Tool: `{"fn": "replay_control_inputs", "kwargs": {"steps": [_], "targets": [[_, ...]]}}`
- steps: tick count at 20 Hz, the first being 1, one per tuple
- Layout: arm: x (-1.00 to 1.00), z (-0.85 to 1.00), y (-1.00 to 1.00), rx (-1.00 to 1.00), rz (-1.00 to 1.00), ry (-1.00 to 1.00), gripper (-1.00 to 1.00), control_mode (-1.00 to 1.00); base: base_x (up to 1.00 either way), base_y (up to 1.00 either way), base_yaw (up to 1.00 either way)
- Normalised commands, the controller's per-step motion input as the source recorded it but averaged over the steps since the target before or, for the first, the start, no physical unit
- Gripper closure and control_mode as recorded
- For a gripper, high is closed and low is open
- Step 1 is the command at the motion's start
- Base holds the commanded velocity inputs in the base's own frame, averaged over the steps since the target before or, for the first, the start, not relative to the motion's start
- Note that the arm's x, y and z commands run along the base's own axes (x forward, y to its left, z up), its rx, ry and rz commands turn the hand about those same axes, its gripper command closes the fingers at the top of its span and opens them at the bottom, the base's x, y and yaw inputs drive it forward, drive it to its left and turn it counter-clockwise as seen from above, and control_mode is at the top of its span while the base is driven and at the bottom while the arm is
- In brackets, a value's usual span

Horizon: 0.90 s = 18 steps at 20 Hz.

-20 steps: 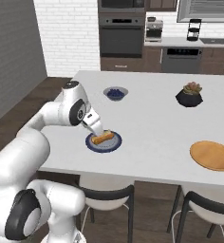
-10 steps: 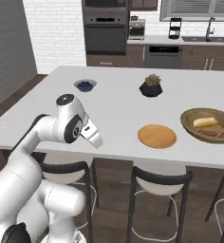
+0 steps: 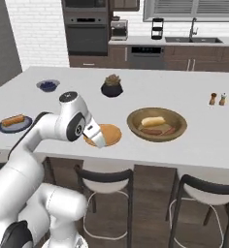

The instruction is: Place one bun and one sausage from the bowl on each plate.

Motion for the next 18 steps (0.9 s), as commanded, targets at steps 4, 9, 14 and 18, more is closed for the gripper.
{"fn": "replay_control_inputs", "kwargs": {"steps": [4,9,14,18], "targets": [[0.0,0.0,0.0,0.0,0.0,0.0,-1.0,1.0,0.49,-1.0,0.0],[0.0,0.0,0.0,0.0,0.0,0.0,-1.0,1.0,0.93,-0.94,0.11],[0.0,0.0,0.0,0.0,0.0,0.0,-1.0,1.0,0.57,-0.82,0.31],[0.75,-0.01,-0.11,0.02,0.14,0.0,-1.0,-1.0,0.14,-0.06,0.1]]}}
